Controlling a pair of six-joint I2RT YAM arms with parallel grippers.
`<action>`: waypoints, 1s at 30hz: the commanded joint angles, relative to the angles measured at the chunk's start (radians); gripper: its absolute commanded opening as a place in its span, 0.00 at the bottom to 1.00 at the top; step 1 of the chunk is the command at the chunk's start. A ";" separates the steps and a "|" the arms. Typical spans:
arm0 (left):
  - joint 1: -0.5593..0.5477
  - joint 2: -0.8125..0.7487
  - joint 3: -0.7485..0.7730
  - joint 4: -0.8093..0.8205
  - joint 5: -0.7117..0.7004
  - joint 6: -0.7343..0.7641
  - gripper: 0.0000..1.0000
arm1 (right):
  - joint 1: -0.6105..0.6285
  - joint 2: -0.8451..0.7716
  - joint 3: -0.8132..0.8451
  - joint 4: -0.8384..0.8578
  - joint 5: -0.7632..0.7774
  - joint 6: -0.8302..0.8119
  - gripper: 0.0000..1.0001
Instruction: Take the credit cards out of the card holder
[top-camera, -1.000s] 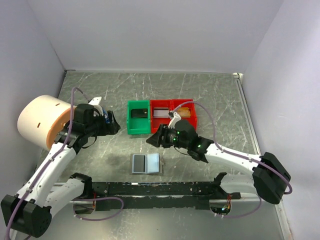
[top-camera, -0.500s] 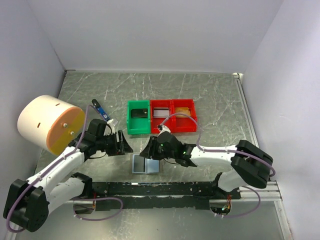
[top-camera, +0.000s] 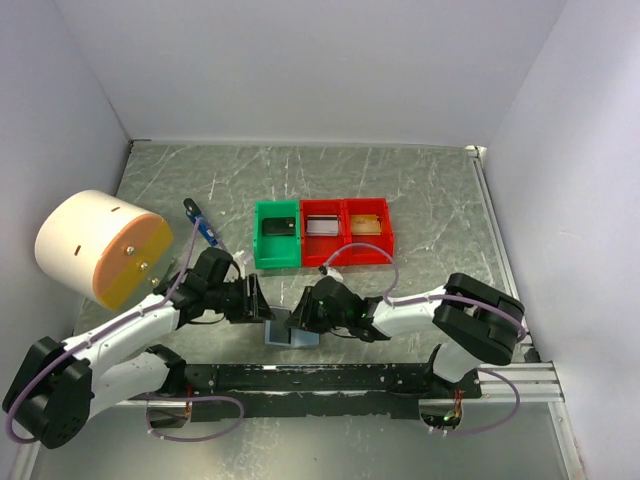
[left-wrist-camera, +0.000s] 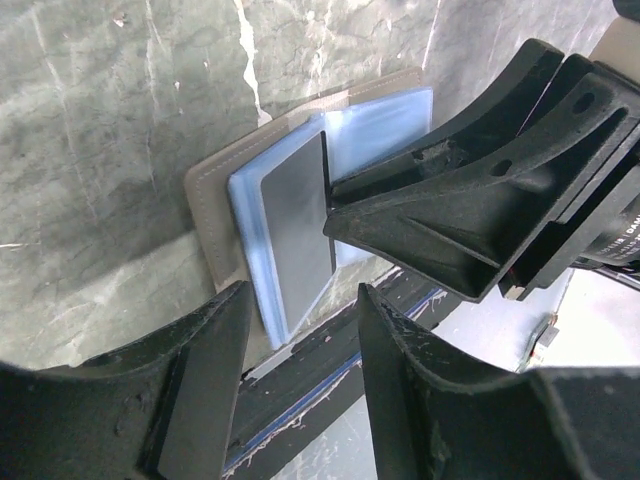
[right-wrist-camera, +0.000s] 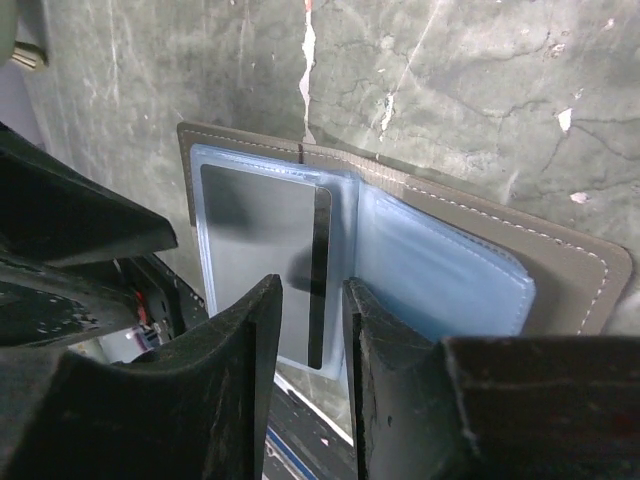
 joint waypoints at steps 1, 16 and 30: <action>-0.032 0.030 -0.003 0.071 -0.021 -0.020 0.55 | 0.004 0.041 -0.038 0.053 0.007 0.043 0.31; -0.104 0.122 -0.031 0.039 -0.162 -0.033 0.40 | 0.005 0.069 -0.103 0.148 -0.001 0.095 0.27; -0.140 0.152 -0.069 0.044 -0.218 -0.050 0.31 | 0.003 0.098 -0.118 0.254 -0.038 0.120 0.14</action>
